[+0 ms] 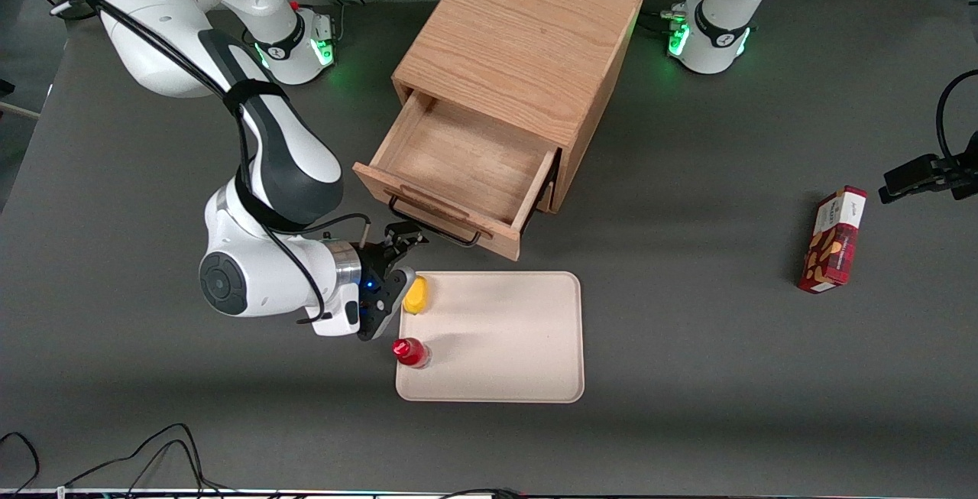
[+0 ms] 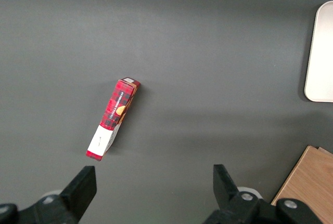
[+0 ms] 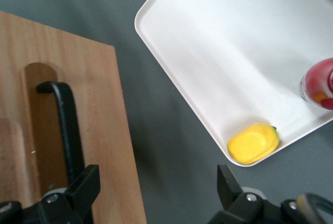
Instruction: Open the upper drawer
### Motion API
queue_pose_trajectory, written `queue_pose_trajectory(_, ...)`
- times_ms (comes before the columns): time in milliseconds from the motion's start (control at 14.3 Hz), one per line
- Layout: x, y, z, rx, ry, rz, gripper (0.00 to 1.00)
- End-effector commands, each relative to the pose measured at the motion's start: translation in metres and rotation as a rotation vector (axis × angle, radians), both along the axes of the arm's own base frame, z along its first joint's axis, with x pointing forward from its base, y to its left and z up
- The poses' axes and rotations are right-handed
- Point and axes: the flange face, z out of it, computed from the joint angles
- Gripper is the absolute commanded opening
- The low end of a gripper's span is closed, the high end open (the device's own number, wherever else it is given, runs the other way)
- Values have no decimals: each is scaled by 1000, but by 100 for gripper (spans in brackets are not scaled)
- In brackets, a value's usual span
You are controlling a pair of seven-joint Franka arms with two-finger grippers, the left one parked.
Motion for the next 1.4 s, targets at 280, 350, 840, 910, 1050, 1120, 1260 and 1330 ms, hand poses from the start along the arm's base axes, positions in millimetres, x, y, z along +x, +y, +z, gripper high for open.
queue_pose_trajectory(280,-45,-59,200,-130,-202,-17,100)
queue_pose_trajectory(350,-56,-66,226,-182,-228,-65,100)
queue_pose_trajectory(840,-176,-149,374,-489,-200,-604,100)
queue_pose_trajectory(910,-194,-172,374,-542,-94,-649,100)
queue_pose_trajectory(1050,-218,-199,359,-598,-6,-704,100)
queue_pose_trajectory(1120,-229,-214,351,-588,-17,-742,100)
queue_pose_trajectory(1260,-255,-257,329,-508,23,-830,100)
queue_pose_trajectory(1330,-267,-267,316,-490,15,-853,100)
